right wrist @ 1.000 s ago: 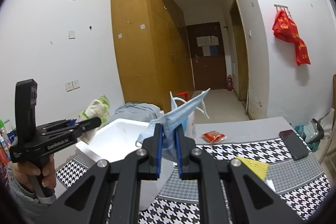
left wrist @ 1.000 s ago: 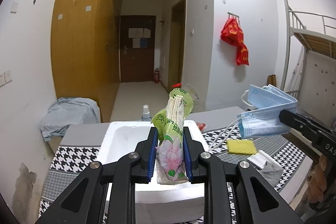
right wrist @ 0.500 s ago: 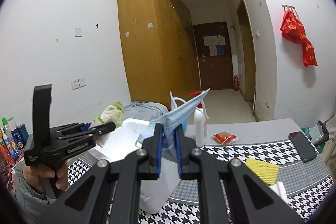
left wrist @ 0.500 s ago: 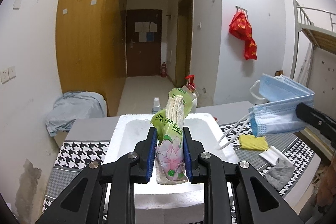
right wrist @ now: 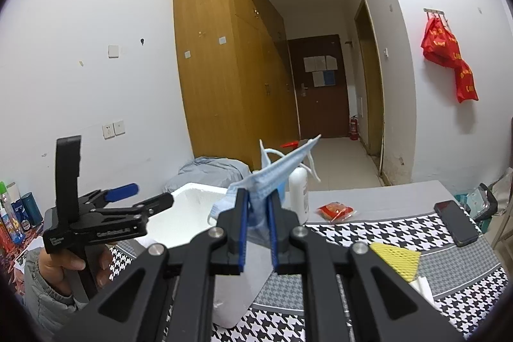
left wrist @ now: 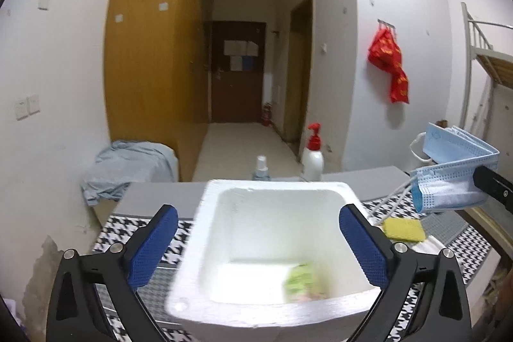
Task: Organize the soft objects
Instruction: 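Move the face mask over the foam box and open the right gripper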
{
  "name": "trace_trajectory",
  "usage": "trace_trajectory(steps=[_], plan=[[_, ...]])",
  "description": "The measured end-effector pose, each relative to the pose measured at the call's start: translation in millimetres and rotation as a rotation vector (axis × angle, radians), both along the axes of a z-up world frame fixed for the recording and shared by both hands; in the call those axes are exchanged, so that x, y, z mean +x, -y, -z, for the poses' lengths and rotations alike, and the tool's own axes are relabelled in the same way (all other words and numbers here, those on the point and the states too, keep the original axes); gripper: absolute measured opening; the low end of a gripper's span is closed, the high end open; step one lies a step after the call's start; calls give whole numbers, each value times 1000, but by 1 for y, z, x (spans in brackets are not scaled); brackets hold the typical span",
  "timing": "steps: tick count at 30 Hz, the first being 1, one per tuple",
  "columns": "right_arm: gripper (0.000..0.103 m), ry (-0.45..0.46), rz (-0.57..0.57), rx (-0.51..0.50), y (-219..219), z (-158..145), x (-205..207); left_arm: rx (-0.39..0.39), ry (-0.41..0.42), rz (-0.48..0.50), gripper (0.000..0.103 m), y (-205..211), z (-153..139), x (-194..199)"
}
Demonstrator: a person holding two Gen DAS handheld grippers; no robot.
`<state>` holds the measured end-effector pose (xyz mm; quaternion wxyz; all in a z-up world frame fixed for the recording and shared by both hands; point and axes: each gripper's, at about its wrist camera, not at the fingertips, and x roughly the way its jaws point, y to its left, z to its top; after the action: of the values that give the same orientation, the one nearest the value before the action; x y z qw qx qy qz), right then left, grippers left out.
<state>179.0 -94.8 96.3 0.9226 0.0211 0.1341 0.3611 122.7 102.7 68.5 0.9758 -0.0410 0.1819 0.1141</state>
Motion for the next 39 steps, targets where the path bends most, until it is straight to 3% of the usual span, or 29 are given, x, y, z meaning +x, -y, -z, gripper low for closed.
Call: trace_trajectory(steps=[22,39], plan=[[15,-1,-124,-19,-54,1,2,4,35,-155,102,-34,-2,-49],[17,-46,-189,-78,-97,8,5,10,52,-176,102,-39,10,-72]])
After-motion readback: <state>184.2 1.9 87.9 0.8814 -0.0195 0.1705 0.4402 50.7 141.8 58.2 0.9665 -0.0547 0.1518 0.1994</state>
